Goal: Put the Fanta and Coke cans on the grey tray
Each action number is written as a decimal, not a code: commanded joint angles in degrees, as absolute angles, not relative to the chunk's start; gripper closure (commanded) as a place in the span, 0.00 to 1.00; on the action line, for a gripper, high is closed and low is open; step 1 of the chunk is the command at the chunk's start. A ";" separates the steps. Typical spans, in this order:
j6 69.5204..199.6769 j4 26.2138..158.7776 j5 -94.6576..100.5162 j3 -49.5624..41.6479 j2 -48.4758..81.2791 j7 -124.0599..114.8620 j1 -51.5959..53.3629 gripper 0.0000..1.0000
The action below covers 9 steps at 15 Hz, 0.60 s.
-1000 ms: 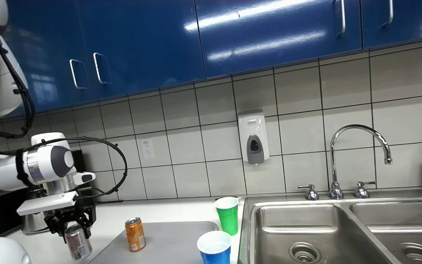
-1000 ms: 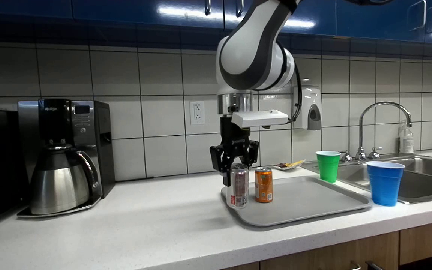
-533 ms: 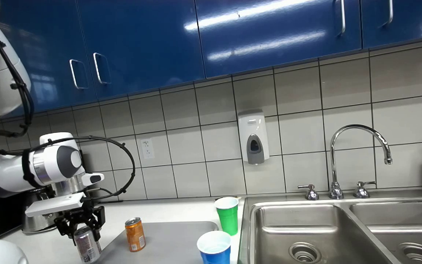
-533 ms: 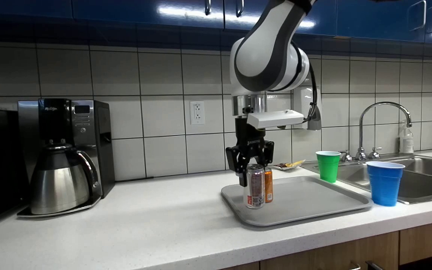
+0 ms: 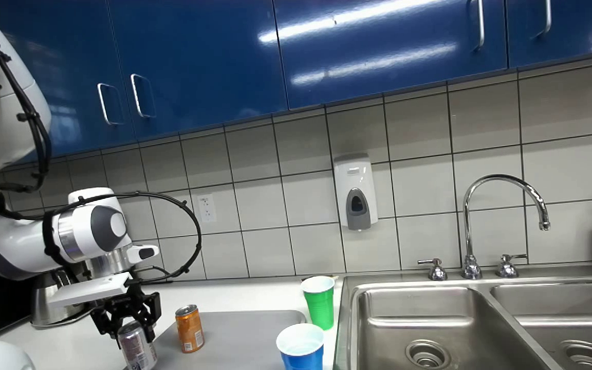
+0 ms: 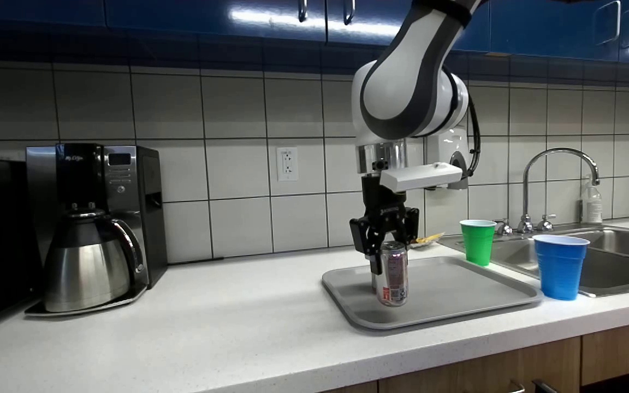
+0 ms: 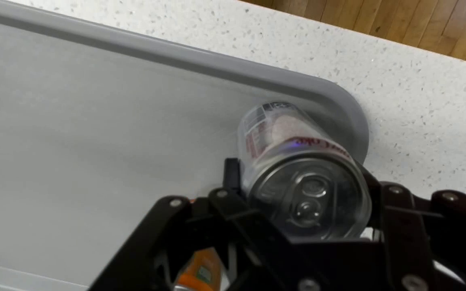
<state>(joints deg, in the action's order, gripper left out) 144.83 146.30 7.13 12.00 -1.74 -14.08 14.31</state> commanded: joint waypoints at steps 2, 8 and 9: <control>144.05 147.37 8.96 11.86 -3.77 -15.81 12.75 0.62; 144.00 146.72 9.15 11.55 -2.91 -16.00 12.25 0.62; 144.00 146.66 9.18 11.58 -2.73 -16.06 12.25 0.62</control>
